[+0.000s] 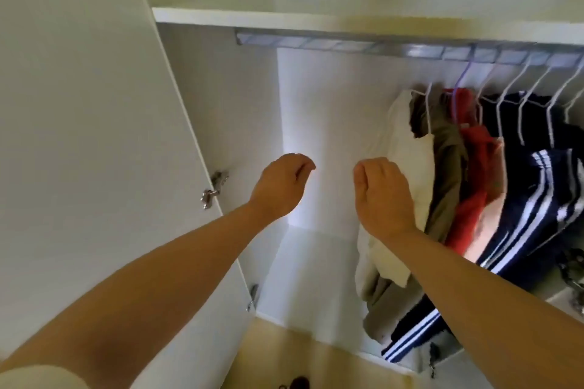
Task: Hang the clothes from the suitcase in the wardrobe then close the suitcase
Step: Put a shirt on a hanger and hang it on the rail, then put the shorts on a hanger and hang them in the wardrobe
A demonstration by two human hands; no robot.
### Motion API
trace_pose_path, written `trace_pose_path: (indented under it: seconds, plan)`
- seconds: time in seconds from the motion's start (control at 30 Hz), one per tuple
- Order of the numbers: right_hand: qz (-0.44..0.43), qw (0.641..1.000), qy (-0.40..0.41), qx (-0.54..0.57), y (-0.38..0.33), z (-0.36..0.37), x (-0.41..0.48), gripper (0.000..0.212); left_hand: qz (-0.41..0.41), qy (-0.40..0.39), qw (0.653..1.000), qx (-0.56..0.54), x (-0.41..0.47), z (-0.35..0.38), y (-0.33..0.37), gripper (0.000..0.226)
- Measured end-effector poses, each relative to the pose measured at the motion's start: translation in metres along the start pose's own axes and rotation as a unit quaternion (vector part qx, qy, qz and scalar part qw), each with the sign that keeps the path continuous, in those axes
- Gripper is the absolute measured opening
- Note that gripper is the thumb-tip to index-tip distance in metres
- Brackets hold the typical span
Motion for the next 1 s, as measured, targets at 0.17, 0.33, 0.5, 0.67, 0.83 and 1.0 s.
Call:
trace_pose_path:
  seconds: [0.17, 0.33, 0.5, 0.67, 0.83, 1.0]
  plan:
    - [-0.134, 0.974, -0.077, 0.167, -0.156, 0.059, -0.027, 0.036, -0.078, 0.109, 0.986, 0.099, -0.161, -0.119, -0.101, 0.024]
    - [-0.305, 0.908, -0.111, 0.264, -0.355, 0.069, -0.072, 0.04, -0.115, 0.218, 0.95, 0.192, -0.33, -0.23, -0.153, 0.024]
    - [-0.458, 0.815, -0.142, 0.325, -0.52, 0.06, -0.142, 0.036, -0.284, 0.299, 0.892, 0.186, -0.463, -0.295, -0.218, 0.028]
    - [-0.516, 0.76, -0.244, 0.311, -0.636, 0.098, -0.208, 0.033, -0.489, 0.312, 0.803, 0.139, -0.591, -0.319, -0.317, 0.032]
    - [-0.553, 0.724, -0.334, 0.243, -0.712, 0.173, -0.252, 0.034, -0.606, 0.243, 0.75, 0.107, -0.668, -0.312, -0.424, 0.032]
    - [-0.534, 0.688, -0.466, 0.157, -0.774, 0.262, -0.272, 0.012, -0.662, 0.15, 0.73, 0.085, -0.682, -0.307, -0.544, 0.026]
Point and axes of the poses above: each hand's wrist, its own x-axis towards the middle knuckle, its own z-axis out of the palm, y = z × x, the point moved 10 cm from there along x, towards the middle knuckle, and after that the axes turned 15 degrees about -z, right-handed, at the moved point
